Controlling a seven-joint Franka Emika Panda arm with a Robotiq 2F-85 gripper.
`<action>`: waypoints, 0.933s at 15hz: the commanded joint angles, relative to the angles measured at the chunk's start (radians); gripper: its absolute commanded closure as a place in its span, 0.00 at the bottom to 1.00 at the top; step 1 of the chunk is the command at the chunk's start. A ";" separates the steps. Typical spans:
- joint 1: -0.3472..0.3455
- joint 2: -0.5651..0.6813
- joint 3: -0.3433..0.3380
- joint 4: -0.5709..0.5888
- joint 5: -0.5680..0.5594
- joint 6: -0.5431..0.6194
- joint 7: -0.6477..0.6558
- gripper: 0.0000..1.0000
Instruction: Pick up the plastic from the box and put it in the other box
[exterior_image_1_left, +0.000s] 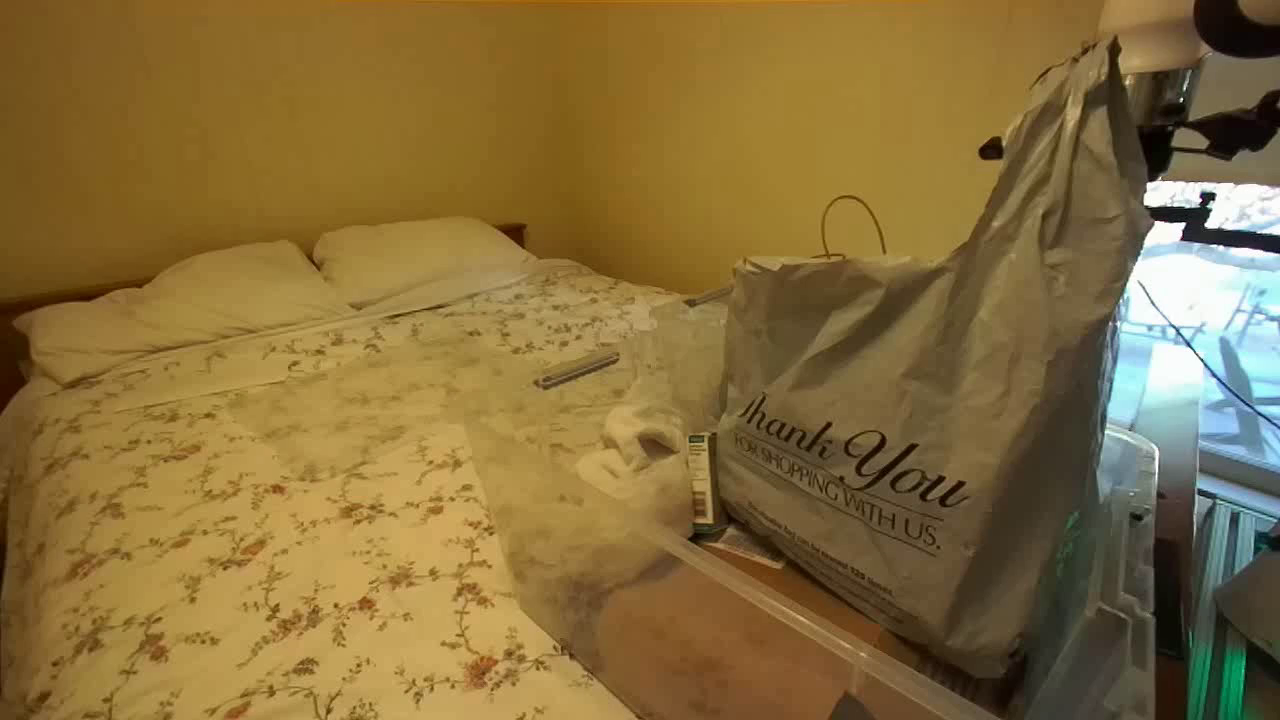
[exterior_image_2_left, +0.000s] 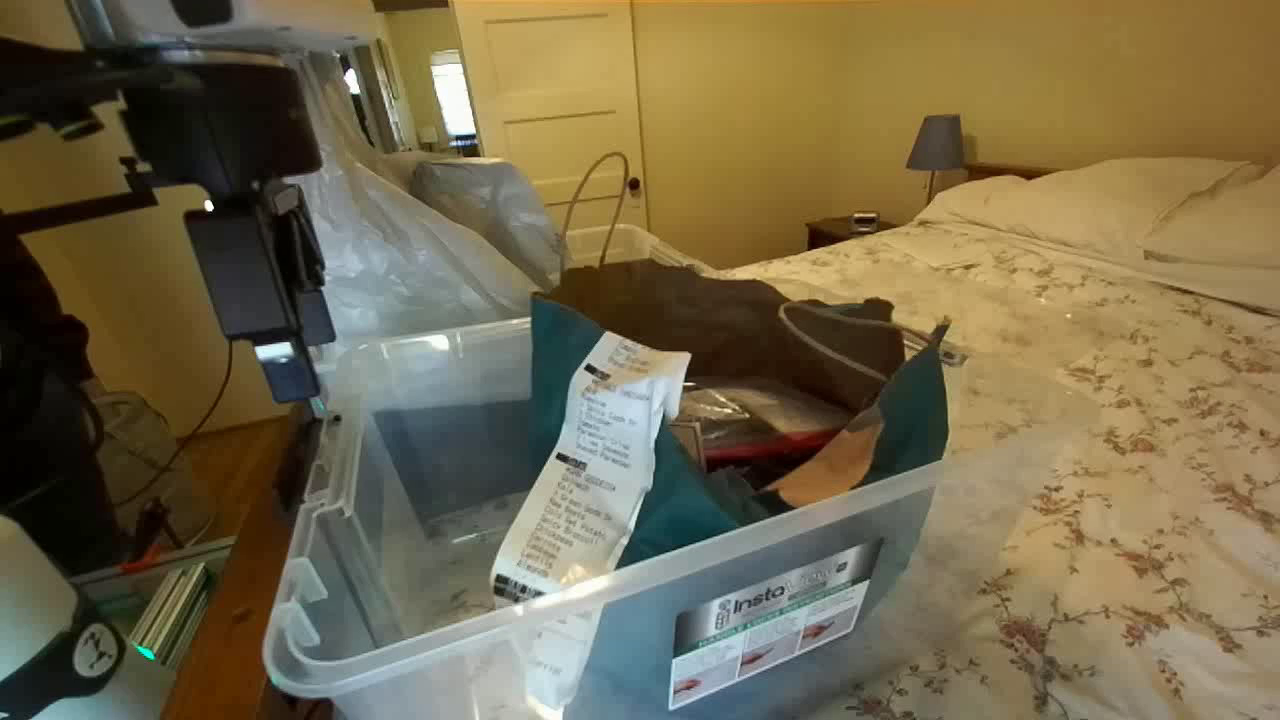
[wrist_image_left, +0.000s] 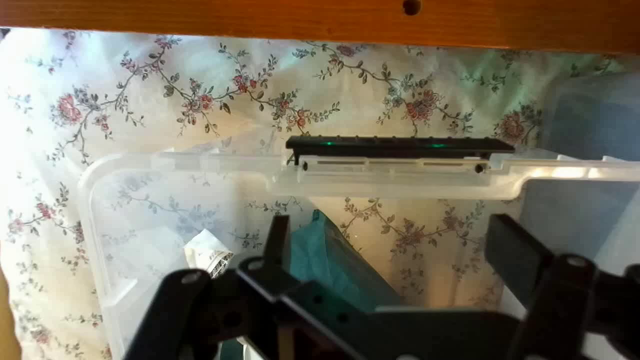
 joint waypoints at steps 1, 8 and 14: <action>0.006 0.001 -0.005 0.002 -0.003 -0.002 0.004 0.00; 0.034 -0.013 -0.009 -0.002 0.017 0.016 -0.024 0.00; 0.204 -0.093 0.029 0.100 0.050 -0.052 -0.178 0.00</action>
